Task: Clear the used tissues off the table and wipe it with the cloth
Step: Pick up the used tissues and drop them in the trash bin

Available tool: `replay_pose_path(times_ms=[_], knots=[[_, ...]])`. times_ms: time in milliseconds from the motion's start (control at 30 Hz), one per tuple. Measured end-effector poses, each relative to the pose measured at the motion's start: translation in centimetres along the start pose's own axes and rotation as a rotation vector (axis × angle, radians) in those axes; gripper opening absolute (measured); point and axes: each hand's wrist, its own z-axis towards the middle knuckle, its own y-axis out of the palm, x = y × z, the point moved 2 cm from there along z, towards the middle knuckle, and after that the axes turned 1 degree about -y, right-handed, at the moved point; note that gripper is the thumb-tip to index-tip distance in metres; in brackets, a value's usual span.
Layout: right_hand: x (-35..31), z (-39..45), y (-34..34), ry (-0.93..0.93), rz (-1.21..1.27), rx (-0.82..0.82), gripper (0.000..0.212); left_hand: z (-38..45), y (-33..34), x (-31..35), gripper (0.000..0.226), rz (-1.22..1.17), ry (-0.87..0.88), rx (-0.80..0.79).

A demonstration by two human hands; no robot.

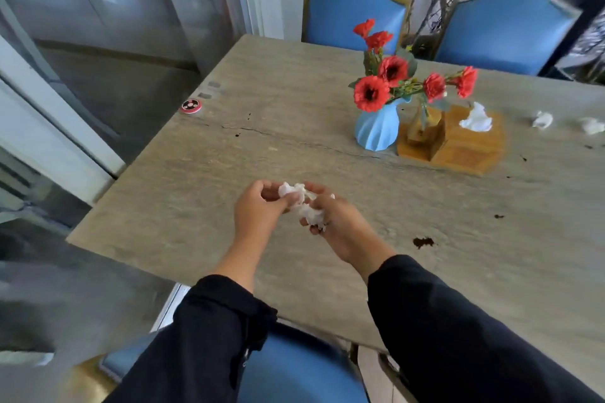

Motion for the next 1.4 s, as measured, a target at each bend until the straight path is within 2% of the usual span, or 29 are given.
replay_pose_path(times_ms=[133,267,467,633,800,933,1100,1200,1400], knots=[[-1.7,-3.7,-4.7,-0.053,0.031,0.102,0.022,-3.8,4.9,2.7,0.014,0.019,0.088,-0.096],[-2.6,-8.2,-11.8,-0.103,0.060,0.217,0.017,-9.2,10.6,5.7,0.025,0.052,0.185,-0.183],[-4.0,-17.1,-24.5,-0.130,0.074,0.354,0.012,-18.8,20.6,9.2,0.016,-0.022,0.176,-0.257],[-3.9,-24.5,-35.2,-0.176,0.042,0.400,0.007,-27.0,29.6,11.7,0.016,-0.088,0.116,-0.375],[-2.6,-30.0,-44.0,-0.192,0.102,0.482,0.009,-33.2,36.7,14.6,0.018,-0.081,0.147,-0.480],[-1.7,-32.7,-49.4,-0.188,0.171,0.534,0.004,-36.0,41.4,16.3,0.023,-0.081,0.182,-0.528],[-1.5,-34.3,-55.7,-0.205,0.225,0.574,0.010,-37.7,48.5,17.2,0.022,-0.055,0.153,-0.599],[-1.9,-34.1,-60.4,-0.210,0.226,0.615,0.004,-37.9,53.4,17.5,0.021,-0.049,0.129,-0.634],[-3.4,-31.6,-70.2,-0.179,0.270,0.709,0.007,-36.8,63.5,17.4,0.022,-0.049,0.050,-0.668]])
